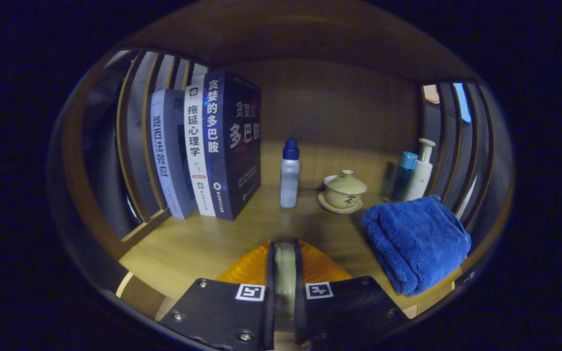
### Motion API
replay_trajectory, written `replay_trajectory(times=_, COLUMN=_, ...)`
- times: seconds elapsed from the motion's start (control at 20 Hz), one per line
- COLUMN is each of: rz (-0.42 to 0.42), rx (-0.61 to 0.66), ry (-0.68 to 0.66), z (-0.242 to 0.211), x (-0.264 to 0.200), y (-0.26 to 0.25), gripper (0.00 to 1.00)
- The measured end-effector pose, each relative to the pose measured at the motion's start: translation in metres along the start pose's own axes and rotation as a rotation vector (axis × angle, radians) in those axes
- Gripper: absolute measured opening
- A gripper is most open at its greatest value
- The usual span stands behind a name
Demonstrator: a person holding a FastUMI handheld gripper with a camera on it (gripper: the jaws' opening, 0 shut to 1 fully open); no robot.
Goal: Pull open the drawer, take out the items inside it, and place them on the countertop above the cabinet.
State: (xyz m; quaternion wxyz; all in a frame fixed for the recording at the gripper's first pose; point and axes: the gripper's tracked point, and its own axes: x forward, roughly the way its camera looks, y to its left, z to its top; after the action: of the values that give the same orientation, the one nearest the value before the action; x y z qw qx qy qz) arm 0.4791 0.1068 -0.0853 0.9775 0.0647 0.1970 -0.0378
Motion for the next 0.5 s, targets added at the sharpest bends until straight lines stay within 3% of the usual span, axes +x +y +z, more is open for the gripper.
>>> replay_trajectory(times=0.5, rz=-0.072, rx=-0.015, ry=-0.069, z=0.01, x=0.02, y=-0.009, gripper=0.16)
